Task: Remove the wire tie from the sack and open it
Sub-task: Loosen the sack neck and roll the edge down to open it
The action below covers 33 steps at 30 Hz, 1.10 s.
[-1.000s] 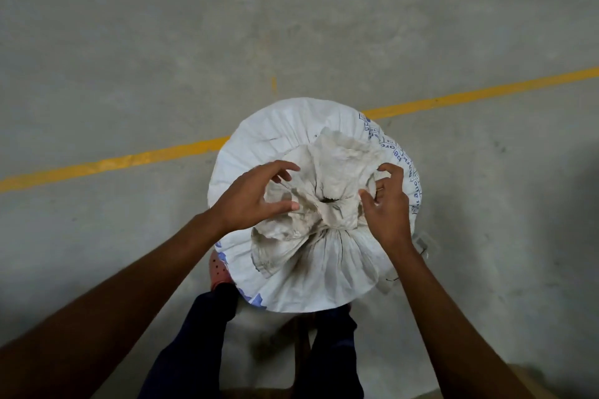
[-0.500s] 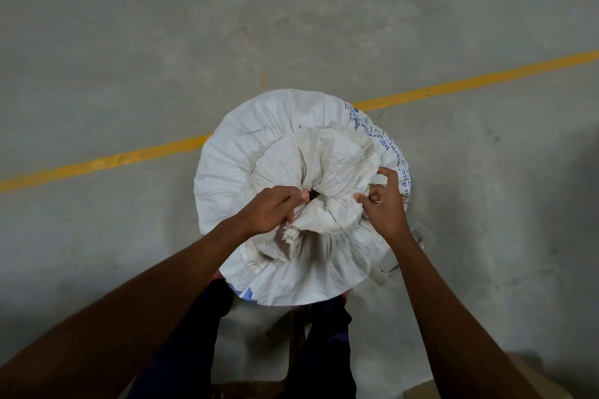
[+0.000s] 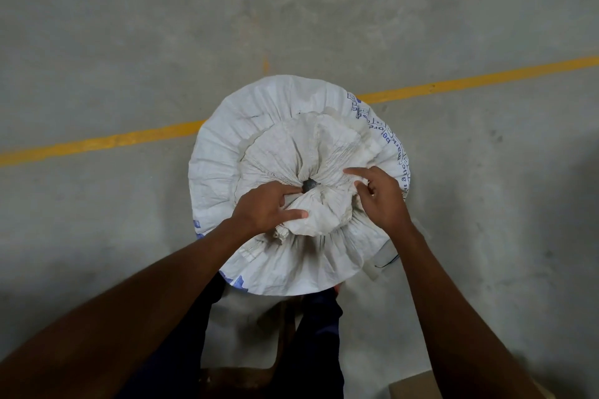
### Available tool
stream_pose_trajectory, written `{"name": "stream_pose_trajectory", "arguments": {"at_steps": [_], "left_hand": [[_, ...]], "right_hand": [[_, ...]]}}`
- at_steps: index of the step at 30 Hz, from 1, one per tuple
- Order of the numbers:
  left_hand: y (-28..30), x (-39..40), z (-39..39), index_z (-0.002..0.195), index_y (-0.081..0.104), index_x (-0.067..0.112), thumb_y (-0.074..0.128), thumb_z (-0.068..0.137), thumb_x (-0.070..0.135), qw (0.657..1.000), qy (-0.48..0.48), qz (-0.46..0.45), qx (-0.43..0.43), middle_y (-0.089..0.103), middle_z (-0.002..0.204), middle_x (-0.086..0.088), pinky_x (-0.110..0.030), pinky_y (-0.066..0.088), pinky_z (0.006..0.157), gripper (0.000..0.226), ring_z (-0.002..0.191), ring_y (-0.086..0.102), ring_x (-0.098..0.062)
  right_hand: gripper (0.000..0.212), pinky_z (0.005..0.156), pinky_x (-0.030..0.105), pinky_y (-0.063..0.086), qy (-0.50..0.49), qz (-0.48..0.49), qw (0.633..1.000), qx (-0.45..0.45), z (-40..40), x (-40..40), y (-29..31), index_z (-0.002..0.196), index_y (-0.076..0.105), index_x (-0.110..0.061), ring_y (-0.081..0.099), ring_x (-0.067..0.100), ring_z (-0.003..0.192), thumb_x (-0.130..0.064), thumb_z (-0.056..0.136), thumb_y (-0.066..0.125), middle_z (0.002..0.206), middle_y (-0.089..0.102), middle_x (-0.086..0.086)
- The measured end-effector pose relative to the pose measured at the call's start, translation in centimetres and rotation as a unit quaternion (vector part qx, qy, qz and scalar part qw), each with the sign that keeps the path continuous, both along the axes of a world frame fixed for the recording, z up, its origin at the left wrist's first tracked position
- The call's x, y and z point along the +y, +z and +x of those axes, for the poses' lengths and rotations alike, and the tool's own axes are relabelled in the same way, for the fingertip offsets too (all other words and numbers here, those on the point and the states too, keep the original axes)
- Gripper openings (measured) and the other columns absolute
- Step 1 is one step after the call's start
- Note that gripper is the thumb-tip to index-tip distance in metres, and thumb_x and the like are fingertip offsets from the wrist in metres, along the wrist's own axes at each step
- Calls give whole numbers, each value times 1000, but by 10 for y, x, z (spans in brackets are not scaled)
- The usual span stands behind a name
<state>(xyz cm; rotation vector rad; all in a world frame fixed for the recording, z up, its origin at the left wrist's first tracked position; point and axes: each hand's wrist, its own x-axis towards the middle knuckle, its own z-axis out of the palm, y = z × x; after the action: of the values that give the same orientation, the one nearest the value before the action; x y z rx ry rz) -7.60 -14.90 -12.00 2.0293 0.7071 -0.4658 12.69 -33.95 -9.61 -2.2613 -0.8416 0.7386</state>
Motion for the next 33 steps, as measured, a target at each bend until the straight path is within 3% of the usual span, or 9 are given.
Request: {"name": "stream_pose_trajectory", "arguments": {"at_steps": [2,5,8,14,18,21,24,27,33], "left_hand": [[2,-2,0,143,62,42,76,80,70,1000,-3,9,3,54,92,16,-29,37,72,69,91,55,-8],[0,-6,0,144,61,42,73,79,75,999,-1,32,6,59,108,8,-33,46,84,74,104,62,-13],[-2,-8,-1,142,63,43,71,76,80,998,-1,58,10,63,117,4,-42,53,95,76,115,64,-18],[-7,-16,-1,136,68,40,65,83,78,988,-50,144,-7,60,114,0,-39,46,87,65,115,60,-24],[-8,-24,3,127,74,35,72,85,68,984,-57,164,-44,61,112,-1,-35,37,80,54,110,60,-24],[-13,-28,1,109,79,28,76,83,64,985,-52,144,-75,65,113,0,-35,39,81,45,108,61,-25],[-21,-28,-2,107,80,28,74,82,67,986,-48,143,-74,61,105,3,-34,38,81,46,103,60,-23],[-25,-25,-7,134,71,35,62,83,79,982,-74,164,-54,60,108,1,-39,43,84,68,103,59,-23],[-22,-23,-3,143,60,34,41,81,94,944,-174,280,-15,64,121,-7,-45,47,88,88,111,62,-28]], "right_hand": [[16,71,31,46,2,-78,997,18,3,6,5,112,77,-30,58,2,65,-29,101,66,79,60,-13],[72,90,44,53,39,-229,972,-22,6,14,8,89,77,-27,69,21,95,-86,91,36,97,74,1],[107,102,54,43,97,-339,918,-180,1,25,2,92,80,-15,63,37,110,-98,80,13,106,73,11],[88,83,51,43,103,-310,882,-341,-17,41,-8,110,61,-7,57,37,97,-88,76,54,107,60,18],[49,76,47,43,218,-154,880,-392,-19,49,-8,114,57,-14,54,33,92,-36,80,84,108,57,12],[48,77,44,42,341,-67,872,-344,-19,44,-11,114,68,-22,55,32,95,8,77,67,112,58,10],[58,84,46,44,422,-135,846,-297,-13,38,-13,123,73,-33,55,33,107,1,76,66,123,58,10],[49,87,47,43,454,-203,821,-280,-2,32,-8,130,70,-30,54,35,110,-33,81,72,127,57,13],[36,87,46,41,485,-163,801,-311,6,23,-8,107,76,-21,53,32,106,-47,82,80,120,57,11]]}}
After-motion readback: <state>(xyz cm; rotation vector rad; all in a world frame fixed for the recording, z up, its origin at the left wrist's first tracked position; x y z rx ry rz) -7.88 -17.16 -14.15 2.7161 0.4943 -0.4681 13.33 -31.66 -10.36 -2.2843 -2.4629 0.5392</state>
